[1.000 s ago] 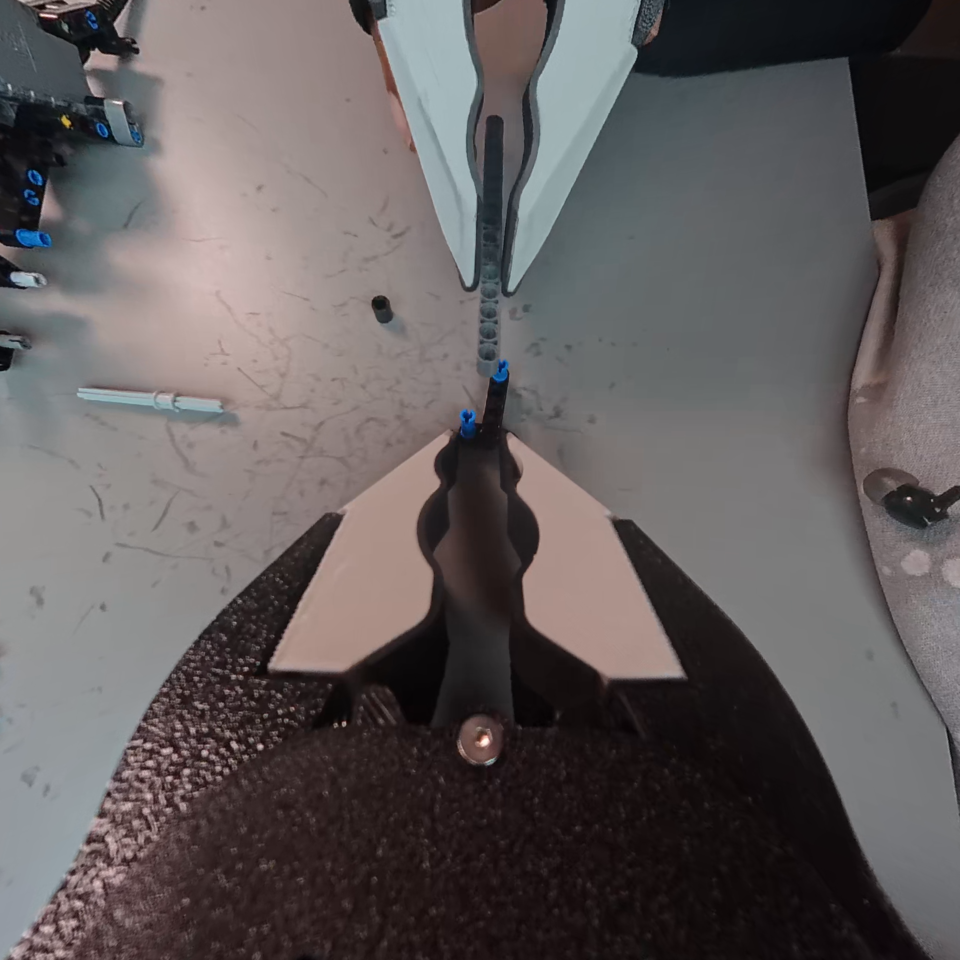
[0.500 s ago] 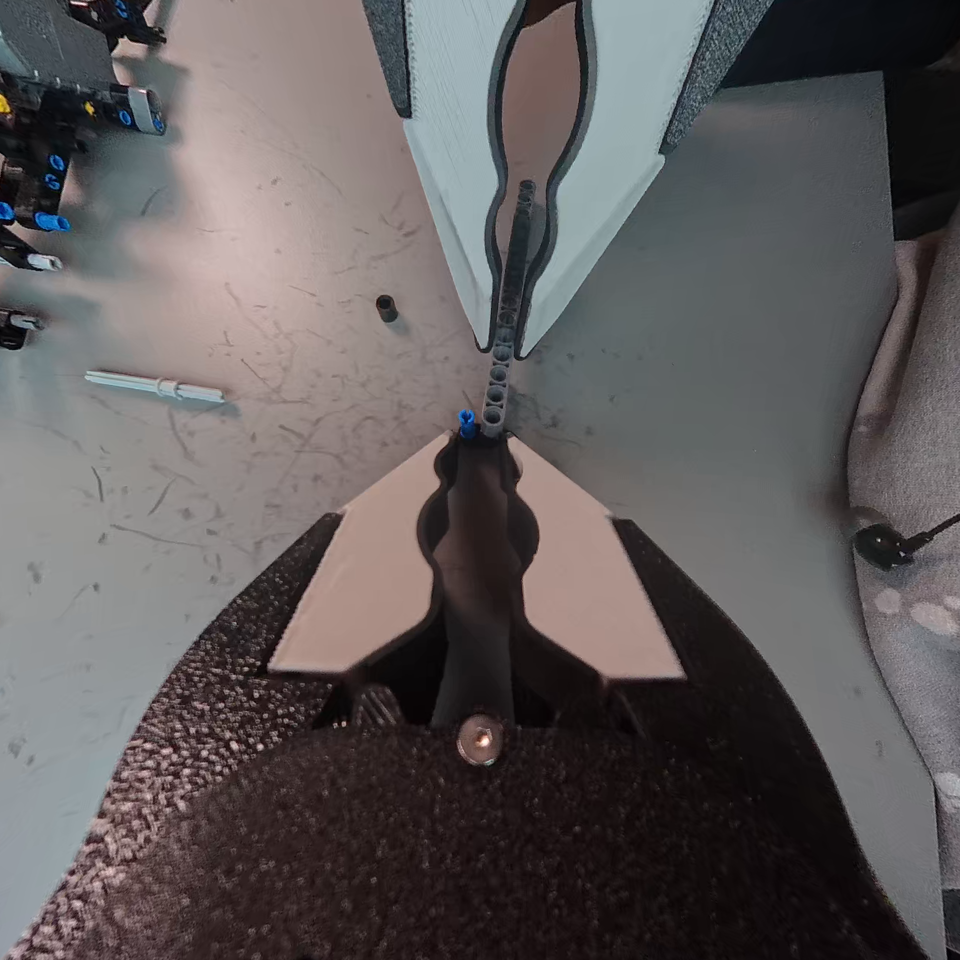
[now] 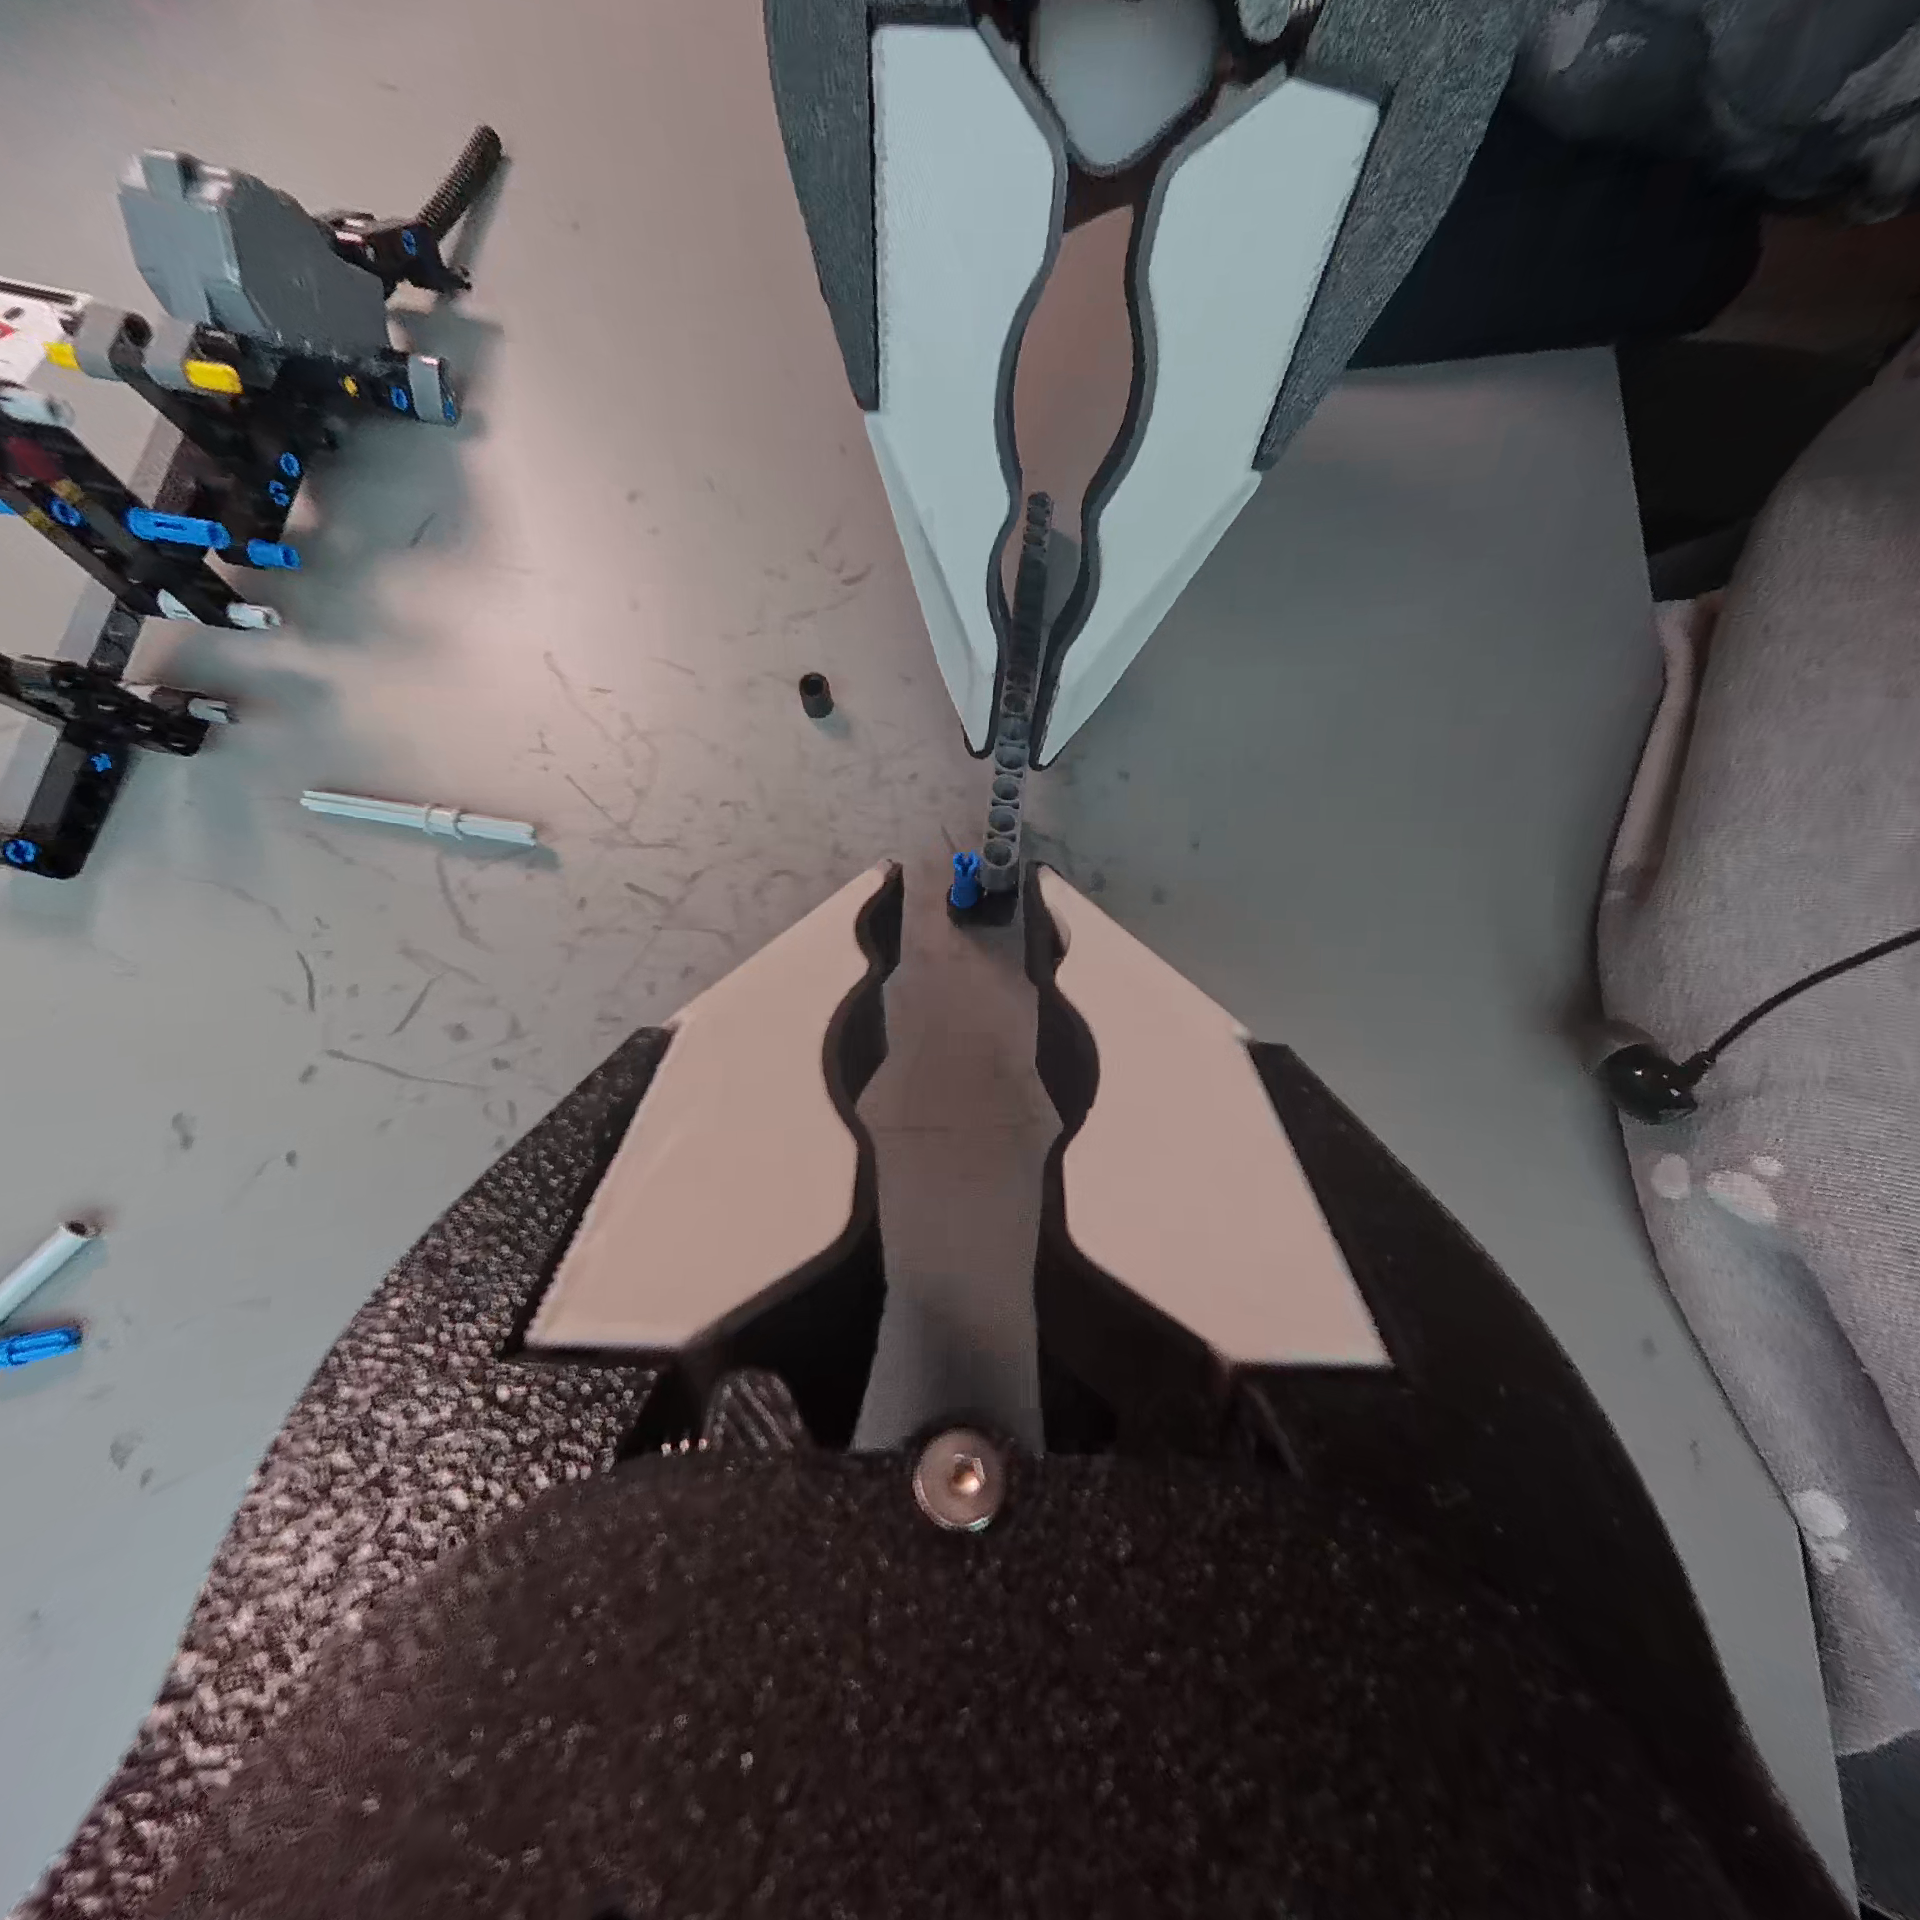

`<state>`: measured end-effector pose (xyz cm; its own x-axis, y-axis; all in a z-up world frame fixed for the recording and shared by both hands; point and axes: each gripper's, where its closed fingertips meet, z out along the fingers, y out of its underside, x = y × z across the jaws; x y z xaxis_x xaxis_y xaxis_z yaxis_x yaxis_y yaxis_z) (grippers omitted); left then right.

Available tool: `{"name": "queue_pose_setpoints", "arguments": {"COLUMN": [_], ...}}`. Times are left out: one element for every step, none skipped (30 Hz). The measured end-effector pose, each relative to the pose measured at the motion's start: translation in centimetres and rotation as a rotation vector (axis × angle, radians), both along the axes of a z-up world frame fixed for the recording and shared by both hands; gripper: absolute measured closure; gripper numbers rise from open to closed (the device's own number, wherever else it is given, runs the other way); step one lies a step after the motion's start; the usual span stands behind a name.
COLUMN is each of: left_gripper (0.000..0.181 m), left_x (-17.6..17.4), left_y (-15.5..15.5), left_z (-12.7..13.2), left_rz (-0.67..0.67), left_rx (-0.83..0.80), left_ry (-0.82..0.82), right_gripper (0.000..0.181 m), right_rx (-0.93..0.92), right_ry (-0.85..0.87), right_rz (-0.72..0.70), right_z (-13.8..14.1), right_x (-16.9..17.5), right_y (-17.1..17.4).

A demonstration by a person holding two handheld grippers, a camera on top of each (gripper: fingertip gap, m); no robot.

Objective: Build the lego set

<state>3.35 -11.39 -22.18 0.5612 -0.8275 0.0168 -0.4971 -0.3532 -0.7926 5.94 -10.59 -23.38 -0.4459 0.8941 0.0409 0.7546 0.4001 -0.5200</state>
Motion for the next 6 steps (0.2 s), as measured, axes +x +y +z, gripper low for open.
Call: {"name": "queue_pose_setpoints", "arguments": {"left_gripper": [0.155,0.157,0.159,0.161,0.162,0.164], "left_x": [0.06,0.14,0.23,0.28,0.31,0.39], "left_y": [-0.16,-0.31,-0.46,-0.56,-0.62,-0.67], "left_z": [0.43,0.7,0.77,0.66,0.45,0.22], "left_rz": [-0.008,-0.014,-0.021,-0.025,-0.028,-0.032], "left_rx": [0.013,0.023,0.028,0.029,0.029,0.029], "left_ry": [-0.011,-0.016,-0.014,-0.004,0.009,0.019], "right_gripper": [0.174,0.174,0.174,0.174,0.174,0.174], "right_rx": [0.002,0.004,0.007,0.009,0.01,0.013], "right_ry": [-0.004,-0.008,-0.011,-0.014,-0.018,-0.021], "right_rz": [0.003,0.008,0.013,0.018,0.023,0.028], "right_z": [0.0,0.0,0.0,-0.01,-0.01,-0.02], "right_x": [-0.01,-0.02,-0.04,-0.05,-0.08,-0.09], "right_y": [-0.01,-0.04,-0.05,-0.06,-0.06,-0.06]}}
